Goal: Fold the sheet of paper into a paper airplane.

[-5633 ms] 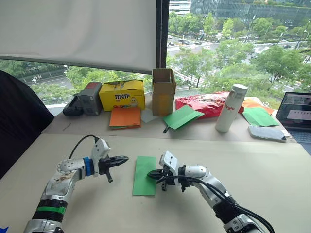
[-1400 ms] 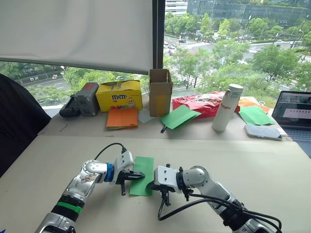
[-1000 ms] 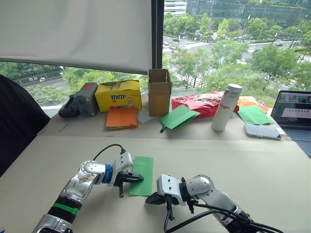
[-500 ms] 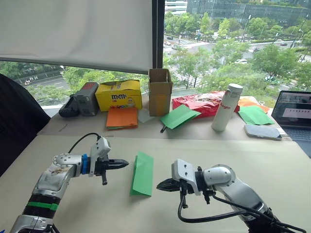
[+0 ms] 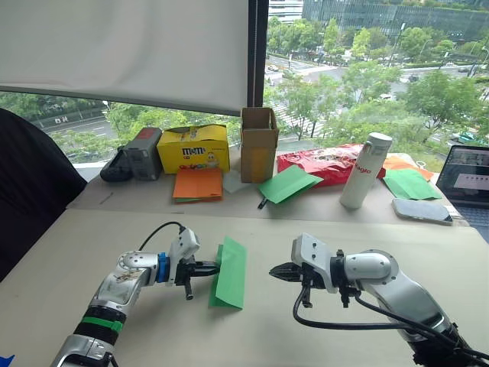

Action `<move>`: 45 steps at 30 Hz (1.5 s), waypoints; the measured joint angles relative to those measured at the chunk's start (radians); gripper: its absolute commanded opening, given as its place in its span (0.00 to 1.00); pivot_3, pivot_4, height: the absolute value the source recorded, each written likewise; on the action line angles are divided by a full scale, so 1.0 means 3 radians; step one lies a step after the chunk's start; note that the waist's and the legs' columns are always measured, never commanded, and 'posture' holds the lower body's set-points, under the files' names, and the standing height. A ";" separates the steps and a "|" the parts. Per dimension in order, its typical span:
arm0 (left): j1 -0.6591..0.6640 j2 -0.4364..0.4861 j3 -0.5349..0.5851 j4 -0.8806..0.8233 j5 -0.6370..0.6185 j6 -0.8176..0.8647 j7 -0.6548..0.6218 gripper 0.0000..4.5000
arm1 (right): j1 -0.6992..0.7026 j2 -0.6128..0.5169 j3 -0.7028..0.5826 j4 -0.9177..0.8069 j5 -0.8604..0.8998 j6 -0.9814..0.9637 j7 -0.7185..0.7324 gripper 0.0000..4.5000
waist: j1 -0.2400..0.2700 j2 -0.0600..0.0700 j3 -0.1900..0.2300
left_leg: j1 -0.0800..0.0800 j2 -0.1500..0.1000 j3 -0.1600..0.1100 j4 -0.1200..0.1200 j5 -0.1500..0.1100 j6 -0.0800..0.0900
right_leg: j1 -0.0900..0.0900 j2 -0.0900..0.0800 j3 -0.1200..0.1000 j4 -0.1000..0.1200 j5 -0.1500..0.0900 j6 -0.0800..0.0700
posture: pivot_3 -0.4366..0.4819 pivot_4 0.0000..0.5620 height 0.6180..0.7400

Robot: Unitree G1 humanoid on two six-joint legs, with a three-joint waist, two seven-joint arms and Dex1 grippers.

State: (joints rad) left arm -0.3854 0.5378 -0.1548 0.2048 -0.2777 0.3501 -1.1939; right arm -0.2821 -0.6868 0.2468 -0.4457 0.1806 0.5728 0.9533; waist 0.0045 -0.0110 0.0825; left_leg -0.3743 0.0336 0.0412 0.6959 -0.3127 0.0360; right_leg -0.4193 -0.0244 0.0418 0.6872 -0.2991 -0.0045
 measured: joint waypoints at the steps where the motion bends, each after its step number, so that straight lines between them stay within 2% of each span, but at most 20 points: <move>1: -0.0002 -0.0058 -0.0029 -0.0041 -0.0004 0.0025 0.0004 0.00 | 0.0042 -0.0016 -0.0039 -0.0045 0.0001 0.0030 -0.0032 0.00 | -0.0003 -0.0001 0.0000 | -0.0005 0.0000 0.0000 0.0000 0.0000 0.0000 | 0.0001 0.0000 0.0000 0.0000 0.0000 0.0000 | 0.48 0.27 0.31; 5: -0.0046 -0.0288 -0.0174 -0.0058 0.0021 0.0066 0.0080 0.00 | 0.0118 -0.0042 -0.0121 -0.0224 0.0006 0.0170 -0.0166 0.00 | -0.0007 -0.0004 0.0003 | -0.0012 0.0000 -0.0001 0.0000 0.0000 0.0000 | 0.0004 0.0002 0.0000 -0.0001 0.0000 0.0001 | 0.48 0.27 0.31; 12: -0.0237 -0.0687 -0.0504 0.0285 0.0286 -0.0019 0.0242 0.00 | 0.0248 -0.0106 -0.0160 -0.0503 0.0008 0.0438 -0.0368 0.00 | -0.0003 -0.0006 0.0004 | -0.0018 -0.0002 -0.0002 0.0002 0.0000 0.0000 | 0.0006 0.0003 -0.0001 -0.0005 0.0000 0.0001 | 0.48 0.27 0.31; 18: -0.0426 -0.0806 -0.0643 0.0536 0.0394 -0.0050 0.0222 0.00 | 0.0330 -0.0111 -0.0236 -0.0674 0.0064 0.0606 -0.0521 0.00 | 0.0025 0.0000 0.0001 | 0.0016 -0.0006 -0.0006 0.0000 -0.0003 0.0005 | 0.0053 0.0002 -0.0006 -0.0025 -0.0008 0.0015 | 0.48 0.27 0.31; 26: -0.0531 -0.0891 -0.0740 0.0564 0.0525 0.0004 0.0278 0.00 | 0.0322 -0.0155 -0.0254 -0.0744 0.0024 0.0656 -0.0723 0.00 | 0.0028 0.0000 0.0000 | 0.0016 -0.0012 -0.0007 0.0001 -0.0003 0.0005 | 0.0057 -0.0004 -0.0002 -0.0027 -0.0011 0.0019 | 0.48 0.27 0.31; 30: -0.0513 -0.0902 -0.0769 0.0490 0.0561 0.0014 0.0333 0.00 | 0.0305 -0.0115 -0.0421 -0.0485 -0.0049 0.0648 -0.0910 0.00 | 0.0028 0.0000 0.0000 | 0.0016 -0.0013 -0.0006 0.0001 -0.0003 0.0005 | 0.0058 -0.0004 -0.0001 -0.0027 -0.0010 0.0019 | 0.48 0.27 0.31; 31: -0.0490 -0.0888 -0.0772 0.0443 0.0570 0.0015 0.0353 0.00 | 0.0304 0.0001 -0.0503 -0.0401 0.0001 0.0673 -0.0958 0.13 | 0.0025 0.0000 0.0000 | 0.0016 -0.0012 -0.0006 0.0001 -0.0003 0.0005 | 0.0057 -0.0003 0.0000 -0.0027 -0.0010 0.0018 | 0.48 0.27 0.31; 38: -0.0341 -0.0839 -0.0738 0.0230 0.0577 0.0078 0.0501 0.00 | 0.0198 0.0401 -0.0533 0.0101 0.0134 0.0888 -0.1132 0.64 | -0.0002 0.0001 0.0000 | 0.0018 -0.0010 -0.0006 0.0000 -0.0003 0.0005 | 0.0057 -0.0001 0.0002 -0.0023 -0.0005 0.0010 | 0.48 0.27 0.31; 45: -0.0182 -0.0842 -0.0700 0.0056 0.0567 0.0084 0.0653 0.00 | -0.0171 0.0755 -0.0547 0.0720 0.0246 0.0969 -0.1223 0.64 | -0.0015 0.0002 -0.0001 | 0.0018 -0.0009 -0.0006 0.0000 -0.0003 0.0005 | 0.0056 0.0001 0.0000 -0.0022 -0.0001 0.0003 | 0.48 0.27 0.31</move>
State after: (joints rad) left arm -0.4402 0.2852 -0.3649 0.2216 -0.1076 0.3754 -0.9979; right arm -0.3333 -0.4604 0.0828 -0.2296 0.2545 0.8634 0.5865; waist 0.0001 -0.0103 0.0822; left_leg -0.3690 0.0310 0.0394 0.6960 -0.3135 0.0376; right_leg -0.4025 -0.0242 0.0419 0.6807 -0.2994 -0.0036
